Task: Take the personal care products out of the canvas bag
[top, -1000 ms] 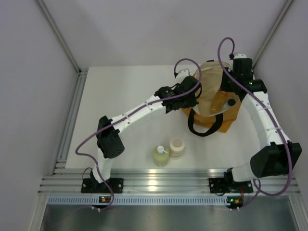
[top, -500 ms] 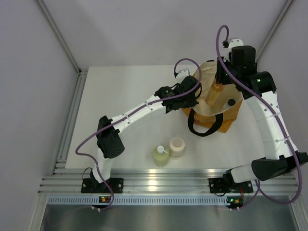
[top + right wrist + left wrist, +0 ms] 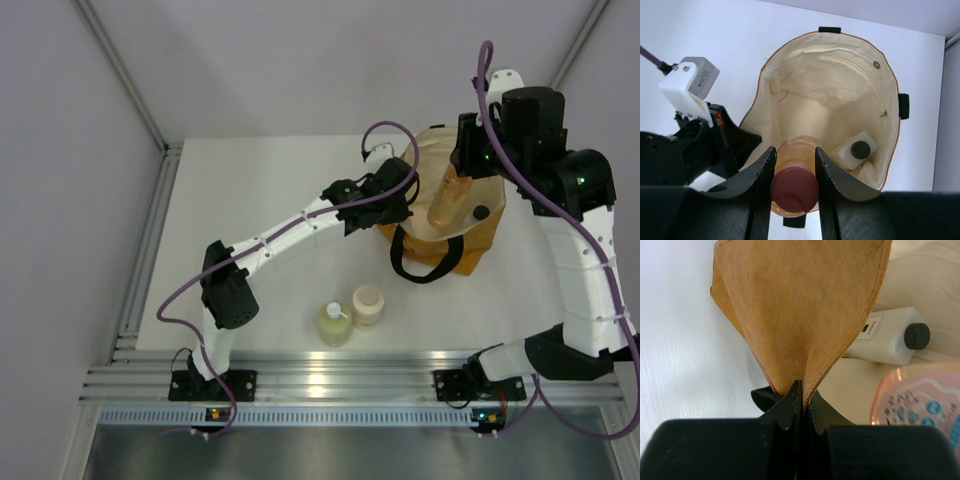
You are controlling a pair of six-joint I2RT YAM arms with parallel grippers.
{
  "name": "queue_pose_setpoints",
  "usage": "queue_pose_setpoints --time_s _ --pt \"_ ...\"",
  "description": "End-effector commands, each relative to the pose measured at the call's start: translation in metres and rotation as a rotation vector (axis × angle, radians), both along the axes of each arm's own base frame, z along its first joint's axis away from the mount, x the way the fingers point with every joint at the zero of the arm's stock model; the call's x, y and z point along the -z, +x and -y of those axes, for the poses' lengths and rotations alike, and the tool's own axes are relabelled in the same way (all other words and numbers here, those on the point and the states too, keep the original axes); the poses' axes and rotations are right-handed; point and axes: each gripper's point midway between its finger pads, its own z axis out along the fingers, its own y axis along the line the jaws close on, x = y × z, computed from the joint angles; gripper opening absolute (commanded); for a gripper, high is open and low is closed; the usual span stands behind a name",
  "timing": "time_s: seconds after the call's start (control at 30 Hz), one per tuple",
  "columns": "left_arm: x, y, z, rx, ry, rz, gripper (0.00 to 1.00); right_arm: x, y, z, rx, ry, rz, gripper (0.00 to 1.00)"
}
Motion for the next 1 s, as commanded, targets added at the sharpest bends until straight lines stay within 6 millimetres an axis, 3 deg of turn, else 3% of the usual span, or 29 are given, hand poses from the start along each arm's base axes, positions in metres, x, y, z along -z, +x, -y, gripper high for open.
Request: queue_pose_setpoints --time_s 0.0,0.47,0.97 --pt "-0.016 0.011 0.005 -0.015 -0.031 0.057 0.00 -0.068 -0.034 -0.001 -0.048 0.105 0.197 0.00" --pt "-0.020 0.011 0.004 -0.018 -0.033 0.067 0.00 -0.096 -0.092 -0.036 -0.362 0.207 0.285 0.00" --pt "-0.026 0.010 0.003 -0.023 -0.045 0.073 0.00 -0.028 -0.135 -0.076 -0.699 0.188 0.259 0.00"
